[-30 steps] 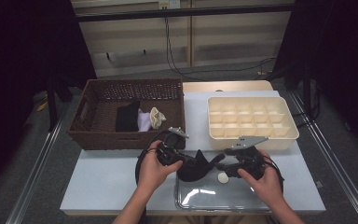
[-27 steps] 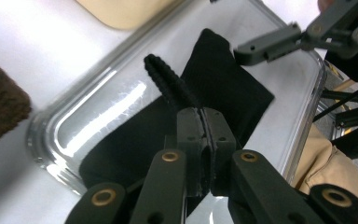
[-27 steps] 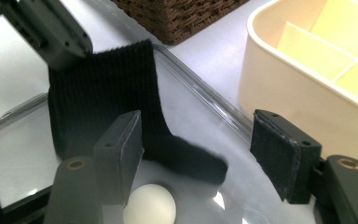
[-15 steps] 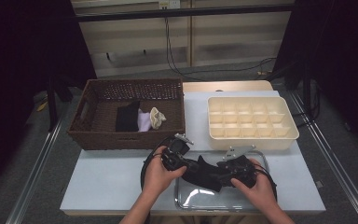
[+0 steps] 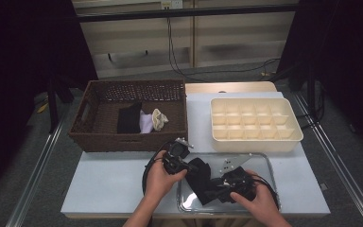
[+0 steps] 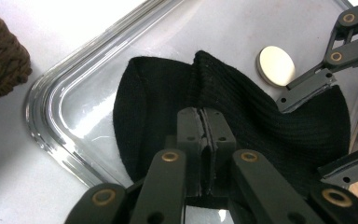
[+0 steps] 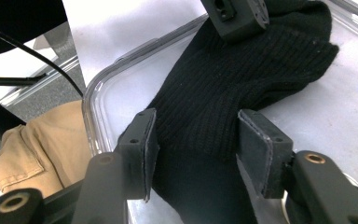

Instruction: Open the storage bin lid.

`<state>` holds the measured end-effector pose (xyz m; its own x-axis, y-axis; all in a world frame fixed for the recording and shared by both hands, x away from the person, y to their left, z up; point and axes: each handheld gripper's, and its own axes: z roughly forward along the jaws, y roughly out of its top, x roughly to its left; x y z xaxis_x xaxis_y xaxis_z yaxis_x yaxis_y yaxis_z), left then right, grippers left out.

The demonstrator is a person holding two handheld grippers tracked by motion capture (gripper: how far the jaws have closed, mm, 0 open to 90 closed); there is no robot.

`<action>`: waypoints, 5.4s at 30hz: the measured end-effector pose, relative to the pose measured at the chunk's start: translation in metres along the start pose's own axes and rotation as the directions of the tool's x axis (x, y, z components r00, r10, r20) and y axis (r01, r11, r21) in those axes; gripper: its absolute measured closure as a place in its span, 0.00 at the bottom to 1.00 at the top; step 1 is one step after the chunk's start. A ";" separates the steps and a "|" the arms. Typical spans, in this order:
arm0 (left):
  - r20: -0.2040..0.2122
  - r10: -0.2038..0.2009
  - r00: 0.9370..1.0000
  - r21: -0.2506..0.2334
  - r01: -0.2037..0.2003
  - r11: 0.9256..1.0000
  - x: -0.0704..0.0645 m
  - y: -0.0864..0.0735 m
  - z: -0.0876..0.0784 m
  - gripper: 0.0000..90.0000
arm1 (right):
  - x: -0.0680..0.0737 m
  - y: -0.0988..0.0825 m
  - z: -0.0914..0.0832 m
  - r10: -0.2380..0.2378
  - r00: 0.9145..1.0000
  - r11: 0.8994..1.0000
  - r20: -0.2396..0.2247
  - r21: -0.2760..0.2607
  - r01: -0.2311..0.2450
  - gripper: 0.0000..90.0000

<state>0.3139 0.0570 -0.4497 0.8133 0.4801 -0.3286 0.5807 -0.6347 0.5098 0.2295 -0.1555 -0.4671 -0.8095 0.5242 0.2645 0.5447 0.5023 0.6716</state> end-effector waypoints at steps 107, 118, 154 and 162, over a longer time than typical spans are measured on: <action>0.028 -0.010 1.000 -0.132 0.013 0.991 0.005 0.001 -0.029 0.76 | 0.012 0.011 0.009 -0.114 0.990 0.989 0.086 -0.086 0.121 0.98; 0.079 0.013 0.997 -0.053 -0.009 0.999 -0.003 -0.011 -0.010 0.93 | 0.010 0.009 0.013 -0.089 0.995 0.993 0.045 -0.070 0.092 0.82; 0.046 0.120 0.992 -0.101 -0.115 0.988 -0.021 -0.008 -0.037 0.95 | -0.069 -0.004 -0.034 0.152 0.916 0.974 0.371 -0.213 -0.075 0.99; 0.058 0.094 0.994 -0.094 -0.089 0.992 -0.019 -0.026 -0.035 0.94 | -0.068 -0.010 -0.034 0.168 0.916 0.972 0.364 -0.219 -0.091 0.97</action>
<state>0.2824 0.0851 -0.4290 0.8653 0.3823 -0.3243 0.5002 -0.6153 0.6092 0.2715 -0.2198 -0.4687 -0.5706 0.8147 0.1032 0.5549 0.2899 0.7798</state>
